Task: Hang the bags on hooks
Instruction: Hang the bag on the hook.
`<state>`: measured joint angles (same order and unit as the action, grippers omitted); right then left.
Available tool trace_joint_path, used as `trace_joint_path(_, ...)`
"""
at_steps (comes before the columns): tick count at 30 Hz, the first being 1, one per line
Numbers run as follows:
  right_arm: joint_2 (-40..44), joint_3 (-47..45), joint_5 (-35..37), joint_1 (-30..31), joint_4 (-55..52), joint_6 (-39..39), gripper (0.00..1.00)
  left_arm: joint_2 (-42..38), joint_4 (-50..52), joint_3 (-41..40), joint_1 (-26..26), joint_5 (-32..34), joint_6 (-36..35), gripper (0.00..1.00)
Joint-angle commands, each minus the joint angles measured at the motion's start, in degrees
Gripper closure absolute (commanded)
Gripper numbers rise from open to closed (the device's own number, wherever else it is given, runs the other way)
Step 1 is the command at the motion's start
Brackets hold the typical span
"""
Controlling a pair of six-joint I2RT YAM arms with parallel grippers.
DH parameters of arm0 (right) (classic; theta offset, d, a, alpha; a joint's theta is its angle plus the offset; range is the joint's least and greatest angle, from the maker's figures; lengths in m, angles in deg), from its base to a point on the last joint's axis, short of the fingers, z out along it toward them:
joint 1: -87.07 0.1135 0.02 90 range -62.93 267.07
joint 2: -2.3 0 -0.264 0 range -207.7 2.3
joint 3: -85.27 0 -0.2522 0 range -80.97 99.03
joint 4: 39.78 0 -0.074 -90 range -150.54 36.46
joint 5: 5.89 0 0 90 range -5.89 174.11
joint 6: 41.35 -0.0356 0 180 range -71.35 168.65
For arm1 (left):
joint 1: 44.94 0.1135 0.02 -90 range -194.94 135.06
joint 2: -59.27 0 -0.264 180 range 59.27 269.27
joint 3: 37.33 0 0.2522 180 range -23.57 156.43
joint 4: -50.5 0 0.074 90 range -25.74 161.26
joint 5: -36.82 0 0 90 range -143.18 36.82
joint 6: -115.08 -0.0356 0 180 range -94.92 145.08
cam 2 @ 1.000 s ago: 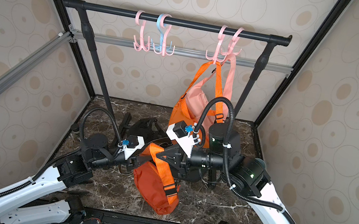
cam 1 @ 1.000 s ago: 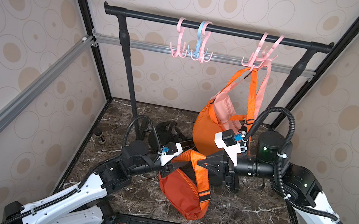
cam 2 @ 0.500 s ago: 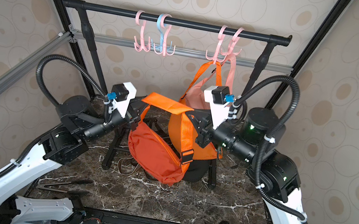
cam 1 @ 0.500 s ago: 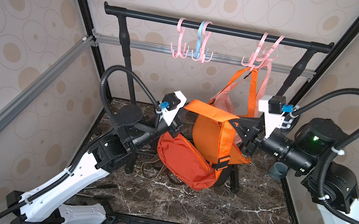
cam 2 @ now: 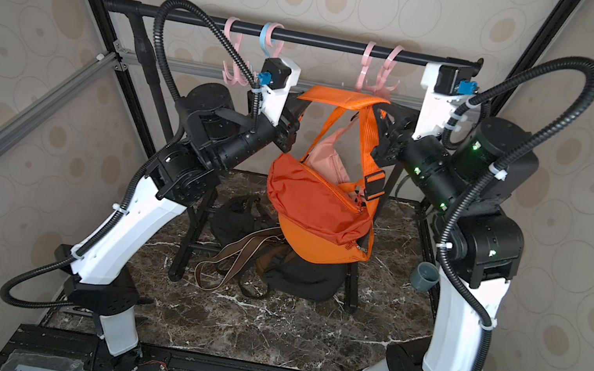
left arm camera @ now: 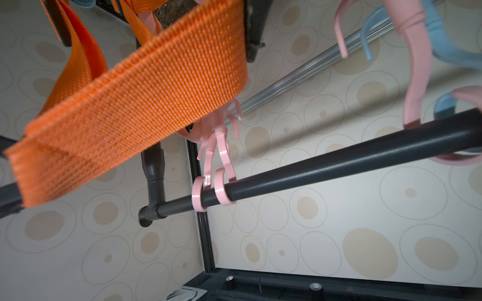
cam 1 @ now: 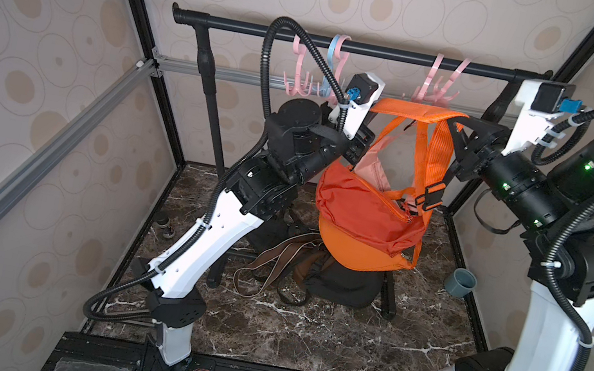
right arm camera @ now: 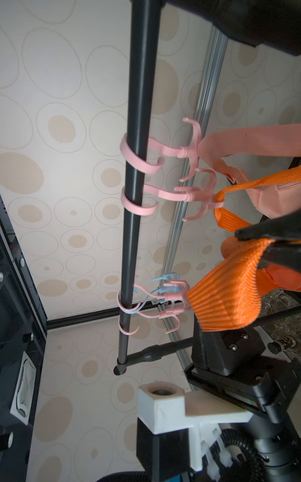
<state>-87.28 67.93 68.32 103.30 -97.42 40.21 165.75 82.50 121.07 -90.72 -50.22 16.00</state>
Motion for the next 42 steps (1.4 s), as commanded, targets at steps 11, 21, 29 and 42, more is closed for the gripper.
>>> trace_joint_path(11, -10.24, 8.11, -19.74, -18.99, 19.73, -27.04, 1.0, 8.2, 1.3, 7.64, 1.03, 5.65, -1.19, 1.0)
trace_joint_path(21, -15.78, 10.43, -24.77, -19.14, 23.1, -33.2, 1.0, 10.7, -0.21, 7.59, 1.18, 6.62, -2.72, 1.0)
trace_joint_path(29, -14.7, 4.92, -23.82, -18.6, 19.35, -31.8, 1.0, 13.22, 2.0, 7.65, 1.97, 5.92, -2.3, 1.0)
trace_joint_path(42, -11.26, -5.16, -19.05, -15.8, 16.61, -27.97, 1.0, 14.2, 5.41, 6.9, 3.16, 3.92, -1.07, 1.0)
